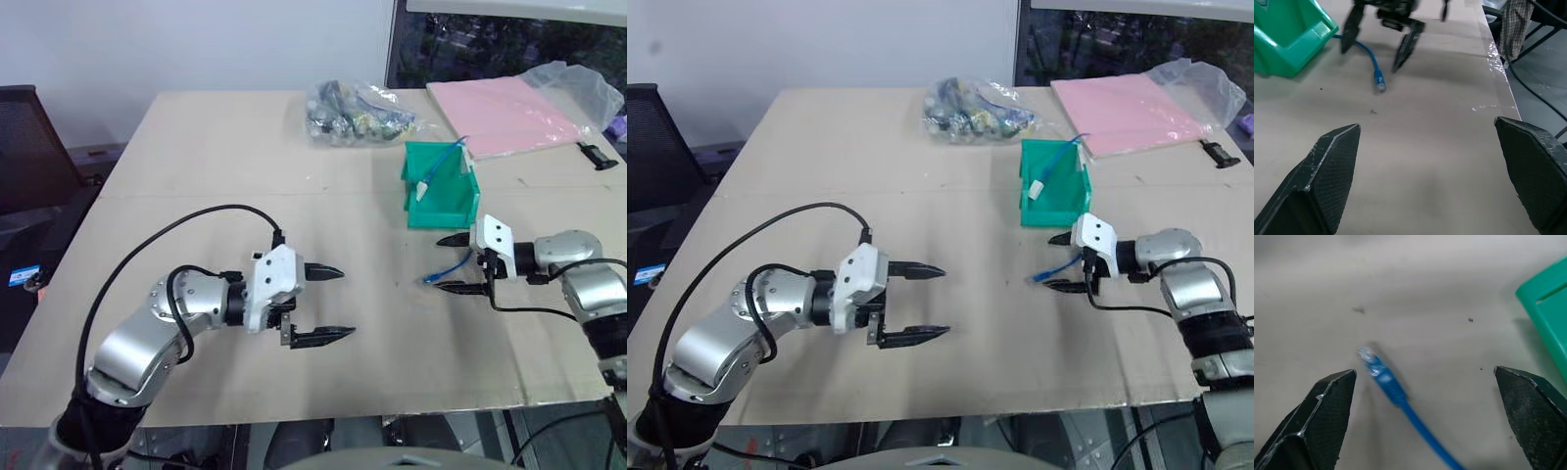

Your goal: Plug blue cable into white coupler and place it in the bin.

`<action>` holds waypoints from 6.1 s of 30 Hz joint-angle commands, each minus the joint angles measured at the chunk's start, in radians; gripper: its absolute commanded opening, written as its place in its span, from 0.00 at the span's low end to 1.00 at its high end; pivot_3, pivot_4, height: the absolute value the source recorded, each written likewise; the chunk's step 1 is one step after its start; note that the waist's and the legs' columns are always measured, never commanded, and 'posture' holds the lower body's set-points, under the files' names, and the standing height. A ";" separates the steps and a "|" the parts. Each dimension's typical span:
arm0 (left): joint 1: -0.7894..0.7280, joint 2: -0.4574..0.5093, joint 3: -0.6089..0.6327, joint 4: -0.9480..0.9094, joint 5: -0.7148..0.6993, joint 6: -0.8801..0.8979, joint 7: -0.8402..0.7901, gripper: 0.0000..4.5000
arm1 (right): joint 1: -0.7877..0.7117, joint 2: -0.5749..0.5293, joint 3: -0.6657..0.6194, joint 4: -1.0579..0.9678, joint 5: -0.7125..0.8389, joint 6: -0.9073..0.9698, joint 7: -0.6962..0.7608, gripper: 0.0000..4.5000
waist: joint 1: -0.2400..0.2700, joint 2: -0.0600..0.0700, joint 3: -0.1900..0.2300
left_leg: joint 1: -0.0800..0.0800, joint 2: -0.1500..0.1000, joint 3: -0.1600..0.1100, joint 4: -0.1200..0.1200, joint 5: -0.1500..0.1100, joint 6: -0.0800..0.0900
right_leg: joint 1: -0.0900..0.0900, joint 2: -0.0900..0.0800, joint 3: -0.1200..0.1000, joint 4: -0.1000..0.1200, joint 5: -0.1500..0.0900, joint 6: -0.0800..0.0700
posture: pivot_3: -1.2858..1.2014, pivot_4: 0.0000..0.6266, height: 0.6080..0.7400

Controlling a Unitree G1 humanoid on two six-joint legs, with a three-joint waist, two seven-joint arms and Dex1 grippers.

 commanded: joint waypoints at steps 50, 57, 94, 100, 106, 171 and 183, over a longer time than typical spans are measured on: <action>-0.379 -0.225 -0.345 0.626 0.426 -0.280 -0.128 1.00 | 0.771 0.207 -0.327 -0.932 0.335 0.417 -0.380 0.96 | 0.007 -0.001 0.000 | -0.002 -0.001 -0.003 0.007 0.001 -0.001 | -0.002 0.000 -0.002 0.010 0.000 0.001 | 0.52 0.24 1.00; -0.377 -0.264 -0.341 0.666 0.453 -0.287 -0.134 0.49 | 0.907 0.239 -0.347 -0.958 0.361 0.281 -0.392 1.00 | 0.005 -0.002 0.000 | 0.000 -0.001 -0.001 0.009 0.001 -0.001 | 0.001 0.000 -0.001 0.010 0.000 0.002 | 0.52 0.24 1.00; -0.375 -0.482 0.032 0.409 -0.345 0.548 -0.042 0.00 | 0.654 0.248 -0.394 -0.987 1.347 0.691 -0.834 1.00 | 0.002 -0.003 0.001 | -0.002 0.000 -0.005 0.009 0.001 -0.001 | 0.000 0.001 0.000 0.010 0.000 0.002 | 0.52 0.24 1.00; -0.372 -0.486 0.032 0.411 -0.370 0.548 -0.024 0.00 | 0.623 0.242 -0.375 -0.983 1.375 0.704 -0.852 0.60 | 0.003 -0.003 0.001 | -0.003 0.000 -0.005 0.009 0.001 -0.001 | 0.000 0.001 0.000 0.009 0.000 0.002 | 0.52 0.24 1.00; -0.369 -0.481 0.026 0.419 -0.388 0.540 -0.018 0.00 | 0.616 0.257 -0.376 -0.961 1.387 0.695 -0.854 0.01 | 0.002 -0.003 0.001 | -0.003 0.000 -0.005 0.009 0.001 -0.001 | -0.001 0.001 0.000 0.009 0.000 0.002 | 0.52 0.24 1.00; -0.168 -0.471 -0.122 0.644 0.277 -0.435 0.022 0.12 | 0.396 0.272 -0.172 -0.785 0.668 0.425 -0.593 0.00 | 0.005 0.003 -0.002 | -0.016 0.001 -0.003 0.007 0.001 0.000 | -0.002 -0.017 -0.021 -0.002 0.001 0.002 | 0.52 0.24 1.00; -0.509 -0.505 -0.269 1.139 0.333 -0.625 -0.442 0.12 | 0.326 0.179 -0.061 -0.479 0.323 0.095 -0.250 0.00 | 0.000 0.003 -0.001 | -0.016 0.003 -0.002 0.008 0.001 0.000 | -0.002 -0.002 -0.021 -0.002 0.001 0.003 | 0.52 0.24 1.00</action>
